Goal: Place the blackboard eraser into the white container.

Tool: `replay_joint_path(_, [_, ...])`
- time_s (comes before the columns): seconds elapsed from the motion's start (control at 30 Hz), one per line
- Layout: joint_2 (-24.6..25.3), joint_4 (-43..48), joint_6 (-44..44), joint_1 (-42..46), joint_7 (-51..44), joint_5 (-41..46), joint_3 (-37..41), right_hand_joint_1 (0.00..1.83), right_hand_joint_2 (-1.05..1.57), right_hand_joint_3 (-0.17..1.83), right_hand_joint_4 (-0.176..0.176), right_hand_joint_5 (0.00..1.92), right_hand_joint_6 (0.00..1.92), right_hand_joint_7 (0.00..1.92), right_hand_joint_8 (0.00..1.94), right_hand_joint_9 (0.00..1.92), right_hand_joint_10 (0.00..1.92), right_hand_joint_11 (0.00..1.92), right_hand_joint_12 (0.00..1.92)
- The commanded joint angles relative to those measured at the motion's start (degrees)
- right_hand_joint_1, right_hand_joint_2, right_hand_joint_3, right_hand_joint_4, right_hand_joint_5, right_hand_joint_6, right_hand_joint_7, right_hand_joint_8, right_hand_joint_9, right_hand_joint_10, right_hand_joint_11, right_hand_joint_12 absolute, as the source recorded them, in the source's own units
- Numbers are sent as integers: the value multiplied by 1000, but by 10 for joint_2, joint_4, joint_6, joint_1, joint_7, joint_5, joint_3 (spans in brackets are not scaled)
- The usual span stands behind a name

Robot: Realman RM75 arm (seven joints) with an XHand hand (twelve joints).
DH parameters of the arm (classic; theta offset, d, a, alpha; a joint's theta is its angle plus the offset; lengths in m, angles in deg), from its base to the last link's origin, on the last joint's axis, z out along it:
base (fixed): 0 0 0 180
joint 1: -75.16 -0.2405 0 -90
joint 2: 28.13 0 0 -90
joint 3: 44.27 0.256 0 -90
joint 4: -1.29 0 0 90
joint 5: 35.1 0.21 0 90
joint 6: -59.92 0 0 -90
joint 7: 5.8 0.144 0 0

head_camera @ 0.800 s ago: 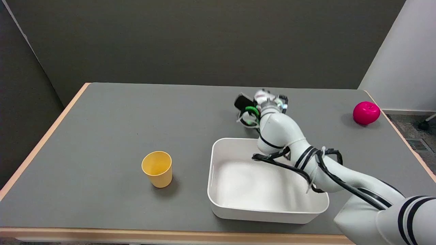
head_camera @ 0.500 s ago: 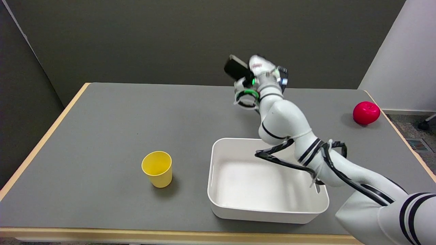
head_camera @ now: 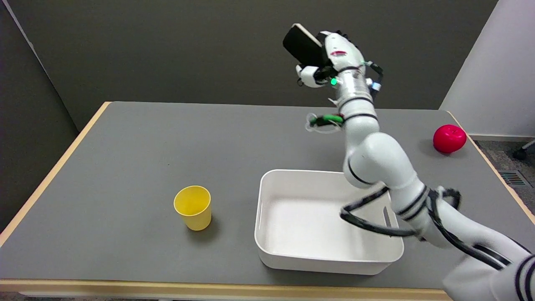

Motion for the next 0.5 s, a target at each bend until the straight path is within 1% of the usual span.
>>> replay_joint_path(0.03, [-200, 103, 7, 381, 587, -337, 78, 1159, 1088, 490, -176, 605, 1607, 663, 1666, 935, 1825, 959, 1921])
replay_joint_path(0.1, [-207, 96, -40, 430, 650, -396, 77, 1159, 1090, 486, -176, 604, 1606, 662, 1664, 935, 1826, 952, 1921])
replay_joint_path(0.17, [-206, 83, -87, 471, 687, -441, 71, 1159, 1091, 484, -176, 604, 1606, 662, 1664, 935, 1826, 950, 1921])
replay_joint_path(0.27, [-195, 53, -146, 515, 754, -502, 52, 1159, 1092, 483, -176, 603, 1607, 661, 1666, 933, 1829, 949, 1921])
replay_joint_path(0.37, [-185, 19, -208, 532, 820, -572, 23, 1158, 1092, 483, -176, 602, 1608, 660, 1667, 933, 1833, 947, 1921])
replay_joint_path(0.5, [-185, -15, -289, 535, 862, -639, -22, 1159, 1090, 485, -176, 604, 1605, 662, 1666, 935, 1842, 937, 1921])
